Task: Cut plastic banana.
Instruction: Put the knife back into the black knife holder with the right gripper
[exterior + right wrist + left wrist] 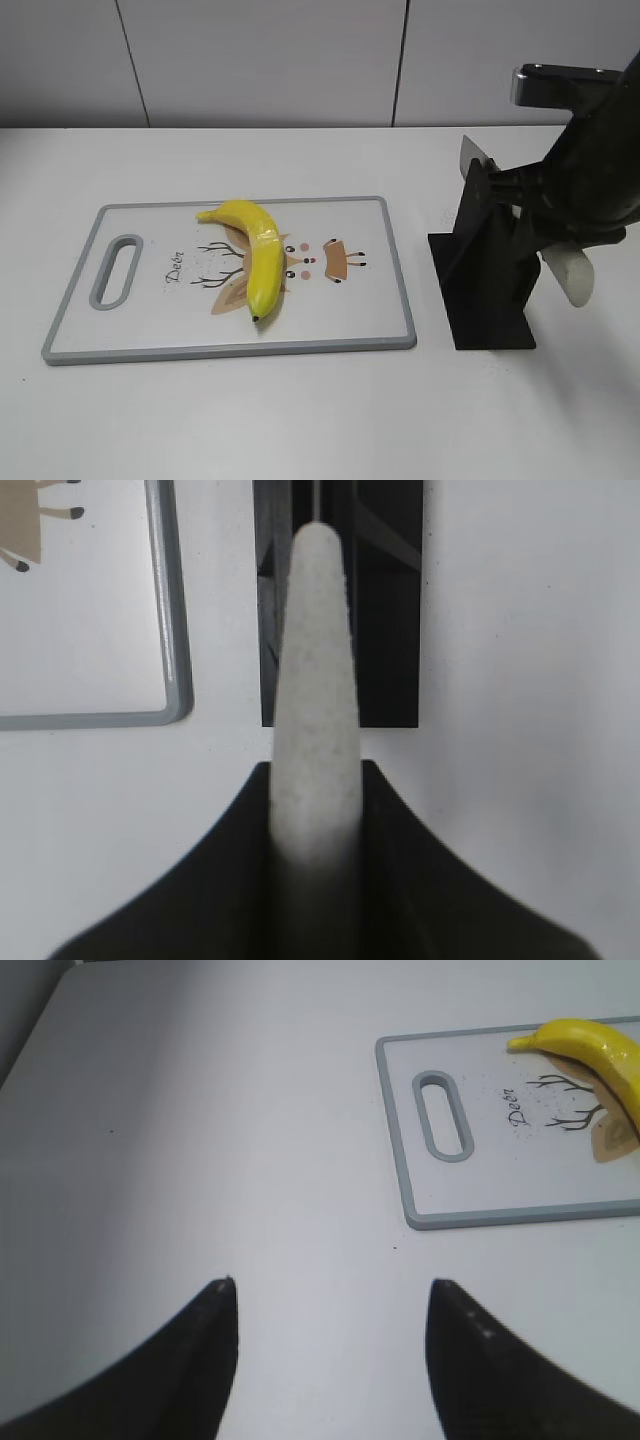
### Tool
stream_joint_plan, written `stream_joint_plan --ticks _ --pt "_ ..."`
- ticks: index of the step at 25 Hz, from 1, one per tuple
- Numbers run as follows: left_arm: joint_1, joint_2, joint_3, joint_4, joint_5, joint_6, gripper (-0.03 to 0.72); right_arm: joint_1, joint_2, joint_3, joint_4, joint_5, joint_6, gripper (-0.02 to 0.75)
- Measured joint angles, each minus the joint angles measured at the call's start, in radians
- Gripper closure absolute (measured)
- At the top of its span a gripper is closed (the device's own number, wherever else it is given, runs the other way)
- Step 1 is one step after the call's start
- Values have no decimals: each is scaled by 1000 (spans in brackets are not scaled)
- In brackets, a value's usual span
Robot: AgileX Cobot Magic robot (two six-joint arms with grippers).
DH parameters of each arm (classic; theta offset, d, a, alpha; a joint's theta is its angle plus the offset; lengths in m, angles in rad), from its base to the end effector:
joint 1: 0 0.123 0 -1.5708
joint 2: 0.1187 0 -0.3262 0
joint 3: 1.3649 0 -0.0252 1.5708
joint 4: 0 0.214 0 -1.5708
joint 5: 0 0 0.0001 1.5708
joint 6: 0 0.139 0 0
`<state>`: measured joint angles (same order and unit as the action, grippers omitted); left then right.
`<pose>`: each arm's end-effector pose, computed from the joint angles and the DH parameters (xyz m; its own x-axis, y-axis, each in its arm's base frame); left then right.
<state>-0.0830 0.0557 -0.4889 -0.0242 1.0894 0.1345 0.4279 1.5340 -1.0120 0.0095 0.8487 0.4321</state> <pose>-0.0312 -0.0004 0.2329 -0.5204 0.1667 -0.8375 0.1662 0.9818 0.0921 0.2459 0.1132 0.2475 -0.9670 0.0255 -0.2537 -0.0070 0.9919 0.1265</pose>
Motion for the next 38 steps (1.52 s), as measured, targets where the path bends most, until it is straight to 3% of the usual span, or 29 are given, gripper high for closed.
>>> stream_joint_plan --ticks 6,8,13,16,29,38 --pt "0 0 0 0 0 0 134 0 0 0 2 7 -9 551" --pt "0 0 0 0 0 0 135 0 0 0 5 19 -20 471" --pt "0 0 0 2 0 0 136 0 -13 0 19 21 -53 167" --pt "0 0 0 2 0 0 136 0 -46 0 24 23 -65 90" --pt "0 0 0 4 0 0 136 0 -392 7 109 64 -432 90" --pt "0 0 0 4 0 0 136 0 -701 239 132 54 -526 145"
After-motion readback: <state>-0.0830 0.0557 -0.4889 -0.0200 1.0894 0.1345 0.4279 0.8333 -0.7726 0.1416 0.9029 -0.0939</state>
